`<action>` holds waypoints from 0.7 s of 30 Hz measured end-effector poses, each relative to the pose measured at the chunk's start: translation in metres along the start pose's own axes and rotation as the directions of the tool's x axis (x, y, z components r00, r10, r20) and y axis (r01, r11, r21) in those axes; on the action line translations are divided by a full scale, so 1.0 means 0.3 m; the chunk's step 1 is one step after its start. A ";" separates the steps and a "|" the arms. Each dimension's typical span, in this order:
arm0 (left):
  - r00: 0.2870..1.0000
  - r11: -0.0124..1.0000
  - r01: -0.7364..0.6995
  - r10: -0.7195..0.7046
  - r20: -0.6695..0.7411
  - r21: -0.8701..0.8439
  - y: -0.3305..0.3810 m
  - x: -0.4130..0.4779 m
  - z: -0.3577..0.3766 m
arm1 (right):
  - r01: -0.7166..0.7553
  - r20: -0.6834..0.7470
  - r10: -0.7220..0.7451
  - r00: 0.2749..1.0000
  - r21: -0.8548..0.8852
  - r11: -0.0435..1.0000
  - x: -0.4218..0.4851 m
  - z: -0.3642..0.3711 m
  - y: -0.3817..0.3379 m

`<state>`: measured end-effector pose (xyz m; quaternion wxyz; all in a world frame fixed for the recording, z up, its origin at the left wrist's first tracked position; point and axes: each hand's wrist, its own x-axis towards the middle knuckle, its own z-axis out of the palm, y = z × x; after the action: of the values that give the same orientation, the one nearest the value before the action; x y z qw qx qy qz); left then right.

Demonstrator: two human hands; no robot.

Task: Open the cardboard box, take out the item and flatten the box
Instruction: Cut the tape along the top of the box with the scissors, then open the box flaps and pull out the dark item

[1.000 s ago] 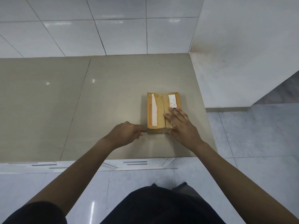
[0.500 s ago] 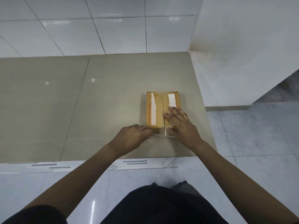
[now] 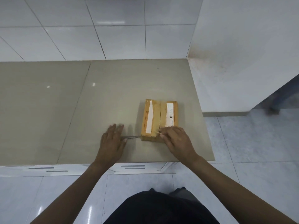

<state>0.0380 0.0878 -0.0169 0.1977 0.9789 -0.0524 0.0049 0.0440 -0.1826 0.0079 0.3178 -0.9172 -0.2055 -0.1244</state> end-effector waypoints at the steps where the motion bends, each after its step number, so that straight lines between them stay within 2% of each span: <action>1: 0.999 0.995 0.047 -0.049 -0.021 -0.087 0.030 0.002 0.007 | -0.083 0.002 0.083 0.997 0.067 0.994 0.003 -0.004 -0.025; 3: 0.992 0.929 0.106 -0.124 -0.028 -0.356 0.117 0.011 0.020 | -0.223 0.011 0.226 0.974 0.231 0.947 0.016 -0.012 -0.070; 5: 0.996 0.862 0.083 -0.078 0.030 -0.500 0.195 0.032 0.027 | -0.313 0.018 0.329 0.944 0.363 0.877 0.024 -0.012 -0.110; 9: 0.980 0.901 -0.031 0.113 0.164 -0.434 0.195 0.142 -0.013 | -0.385 -0.039 0.464 0.885 0.499 0.776 0.020 -0.043 -0.137; 11: 0.970 0.973 -0.039 0.091 0.227 -0.227 0.184 0.213 -0.049 | -0.396 -0.091 0.535 0.840 0.571 0.719 0.031 -0.079 -0.132; 13: 0.980 0.999 -0.022 0.028 0.195 -0.029 0.225 0.241 -0.072 | -0.403 -0.147 0.587 0.796 0.594 0.696 0.048 -0.110 -0.122; 14: 0.976 0.999 -0.047 0.048 0.211 -0.009 0.264 0.242 -0.077 | -0.401 -0.178 0.602 0.778 0.597 0.695 0.057 -0.124 -0.114; 17: 0.904 0.994 -0.103 0.107 0.414 -0.033 0.361 0.211 -0.042 | -0.412 -0.236 0.648 0.724 0.606 0.680 0.082 -0.167 -0.075; 19: 0.894 0.998 -0.020 0.048 0.446 -0.066 0.382 0.201 -0.027 | -0.422 -0.250 0.692 0.677 0.639 0.644 0.095 -0.193 -0.044; 21: 0.913 0.978 0.117 -0.037 0.407 -0.174 0.385 0.209 -0.032 | -0.392 -0.210 0.744 0.635 0.742 0.544 0.107 -0.209 -0.019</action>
<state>0.0884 -0.0205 0.0384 0.2773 0.9363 -0.0534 -0.2087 0.0637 -0.2087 0.0704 0.6712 -0.6997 0.1790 -0.1669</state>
